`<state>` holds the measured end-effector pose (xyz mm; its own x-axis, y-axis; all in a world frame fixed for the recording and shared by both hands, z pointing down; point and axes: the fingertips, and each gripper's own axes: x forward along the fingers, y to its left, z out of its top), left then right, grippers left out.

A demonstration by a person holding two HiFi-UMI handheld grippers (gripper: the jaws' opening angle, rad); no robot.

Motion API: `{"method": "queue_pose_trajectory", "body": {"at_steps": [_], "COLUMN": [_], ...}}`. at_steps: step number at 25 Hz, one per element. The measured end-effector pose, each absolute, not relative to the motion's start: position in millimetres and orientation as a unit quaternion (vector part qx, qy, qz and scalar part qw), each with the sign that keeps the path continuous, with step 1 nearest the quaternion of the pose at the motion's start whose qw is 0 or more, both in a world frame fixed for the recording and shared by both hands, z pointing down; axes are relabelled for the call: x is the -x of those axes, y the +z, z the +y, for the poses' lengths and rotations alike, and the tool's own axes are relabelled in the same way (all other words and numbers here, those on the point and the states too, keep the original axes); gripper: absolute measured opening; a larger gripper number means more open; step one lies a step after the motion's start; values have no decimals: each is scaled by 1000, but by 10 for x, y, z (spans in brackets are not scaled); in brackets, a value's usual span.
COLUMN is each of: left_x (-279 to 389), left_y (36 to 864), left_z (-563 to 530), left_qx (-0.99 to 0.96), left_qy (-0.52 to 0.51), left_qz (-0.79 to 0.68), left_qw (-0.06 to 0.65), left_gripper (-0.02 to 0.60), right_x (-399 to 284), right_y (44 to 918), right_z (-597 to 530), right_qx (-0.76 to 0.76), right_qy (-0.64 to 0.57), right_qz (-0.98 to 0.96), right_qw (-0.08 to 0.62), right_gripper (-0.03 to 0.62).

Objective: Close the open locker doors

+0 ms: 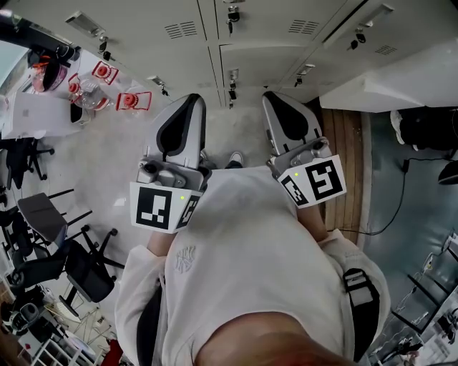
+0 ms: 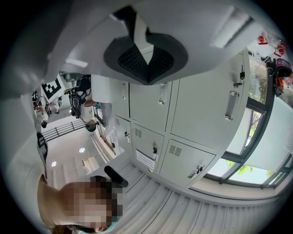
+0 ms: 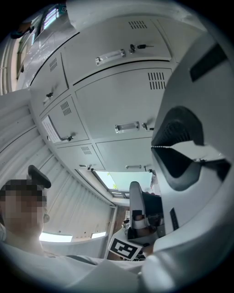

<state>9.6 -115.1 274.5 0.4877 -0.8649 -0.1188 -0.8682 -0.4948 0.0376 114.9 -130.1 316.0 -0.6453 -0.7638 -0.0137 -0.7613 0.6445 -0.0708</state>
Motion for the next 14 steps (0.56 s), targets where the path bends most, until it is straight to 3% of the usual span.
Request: {"method": "queue_pose_trajectory", "body": {"at_steps": [14], "left_x": [-172], "left_y": [2715], "left_z": [-1190], "left_qx": [866], "left_qy": [60], "left_qz": [497], "left_qw": [15], "left_gripper": [8], "right_x": [-1229], "right_y": [3116], "right_z": [-1360], "right_qx": [425], "right_qy": [-29], "right_qz": [904], "right_qw": [30], "right_gripper": [17]}}
